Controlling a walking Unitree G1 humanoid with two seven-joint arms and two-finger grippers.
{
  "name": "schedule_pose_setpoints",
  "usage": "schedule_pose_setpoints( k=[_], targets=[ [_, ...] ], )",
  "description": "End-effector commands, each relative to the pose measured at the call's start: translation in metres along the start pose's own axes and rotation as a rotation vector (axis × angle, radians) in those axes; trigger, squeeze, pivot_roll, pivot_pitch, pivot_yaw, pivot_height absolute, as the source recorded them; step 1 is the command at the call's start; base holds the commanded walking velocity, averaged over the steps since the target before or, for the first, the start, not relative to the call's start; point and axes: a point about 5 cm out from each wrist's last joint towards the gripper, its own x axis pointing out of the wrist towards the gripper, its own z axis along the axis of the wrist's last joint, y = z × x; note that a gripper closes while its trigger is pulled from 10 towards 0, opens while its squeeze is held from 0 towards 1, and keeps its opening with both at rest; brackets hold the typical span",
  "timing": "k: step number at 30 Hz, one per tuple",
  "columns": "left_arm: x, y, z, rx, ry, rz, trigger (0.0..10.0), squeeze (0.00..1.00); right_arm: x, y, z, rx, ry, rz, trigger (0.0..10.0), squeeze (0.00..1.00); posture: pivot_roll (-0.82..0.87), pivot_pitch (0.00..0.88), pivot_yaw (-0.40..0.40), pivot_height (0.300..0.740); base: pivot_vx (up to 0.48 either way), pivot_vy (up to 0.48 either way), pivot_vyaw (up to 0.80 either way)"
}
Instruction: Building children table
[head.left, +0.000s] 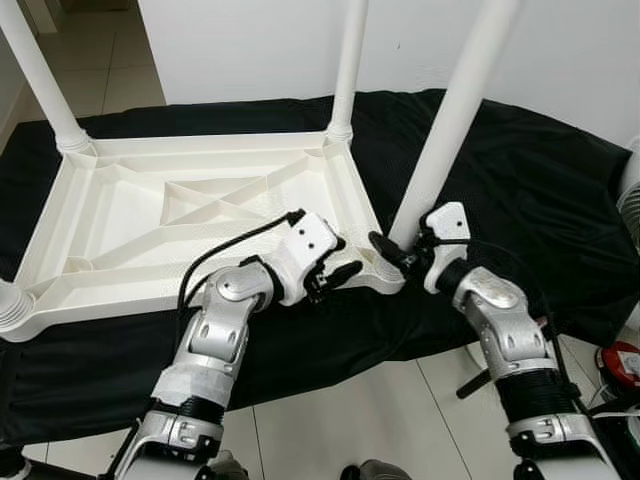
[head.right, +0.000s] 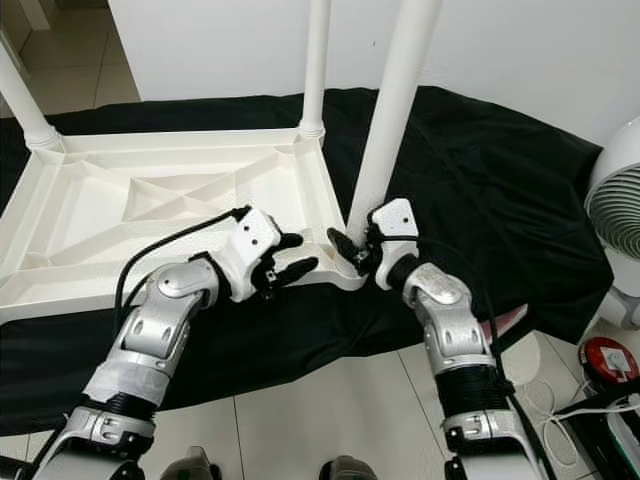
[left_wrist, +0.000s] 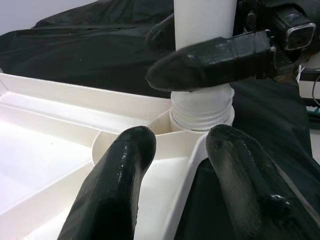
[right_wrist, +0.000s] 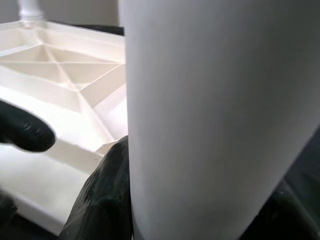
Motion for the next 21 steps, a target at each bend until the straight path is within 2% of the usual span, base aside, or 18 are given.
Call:
schedule_pose_setpoints(
  k=[1, 3, 4, 5, 7, 10, 15, 18, 20, 21],
  targets=[
    [0.000, 0.007, 0.002, 0.013, -0.001, 0.166, 10.0, 0.00, -0.004, 0.002, -0.016, 0.010, 0.088, -0.015, 10.0, 0.00, 0.03, 0.000, -0.014, 0.740, 0.000, 0.000, 0.00],
    [0.000, 0.006, 0.002, 0.011, -0.001, 0.165, 10.0, 0.00, -0.004, 0.006, -0.017, 0.035, 0.094, -0.090, 10.0, 0.00, 0.03, 0.000, -0.017, 0.740, 0.000, 0.000, 0.00],
    [0.000, 0.006, 0.002, 0.011, -0.001, 0.165, 10.0, 0.00, -0.004, 0.006, -0.017, 0.035, 0.094, -0.090, 10.0, 0.00, 0.03, 0.000, -0.017, 0.740, 0.000, 0.000, 0.00],
    [0.000, 0.005, 0.002, 0.010, 0.000, 0.165, 10.0, 0.00, -0.004, 0.007, -0.018, 0.061, 0.102, -0.152, 10.0, 0.00, 0.03, 0.000, -0.019, 0.740, 0.000, 0.000, 0.00],
    [0.000, 0.005, 0.002, 0.010, 0.000, 0.165, 10.0, 0.00, -0.004, 0.007, -0.018, 0.061, 0.102, -0.152, 10.0, 0.00, 0.03, 0.000, -0.019, 0.740, 0.000, 0.000, 0.00],
    [0.001, 0.006, 0.001, 0.007, 0.000, 0.166, 10.0, 0.00, -0.004, 0.011, -0.016, 0.075, 0.098, -0.274, 10.0, 0.00, 0.03, 0.000, -0.020, 0.740, 0.000, 0.000, 0.00],
    [0.001, 0.005, 0.000, 0.007, 0.004, 0.163, 10.0, 0.00, -0.004, 0.015, -0.020, 0.078, 0.113, -0.327, 10.0, 0.00, 0.02, 0.000, -0.023, 0.740, 0.000, 0.000, 0.00],
    [0.001, 0.004, -0.003, 0.018, 0.018, 0.163, 10.0, 0.00, -0.006, 0.023, -0.025, 0.090, 0.151, -0.454, 10.0, 0.00, 0.02, 0.000, -0.033, 0.740, 0.000, 0.000, 0.00],
    [0.001, 0.004, -0.003, 0.018, 0.018, 0.163, 10.0, 0.00, -0.006, 0.023, -0.025, 0.090, 0.151, -0.454, 10.0, 0.00, 0.02, 0.000, -0.033, 0.740, 0.000, 0.000, 0.00],
    [0.000, 0.004, -0.004, 0.018, 0.018, 0.165, 10.0, 0.00, -0.007, 0.025, -0.025, 0.091, 0.160, -0.495, 10.0, 0.00, 0.02, 0.000, -0.033, 0.740, 0.000, 0.000, 0.00]
  ],
)
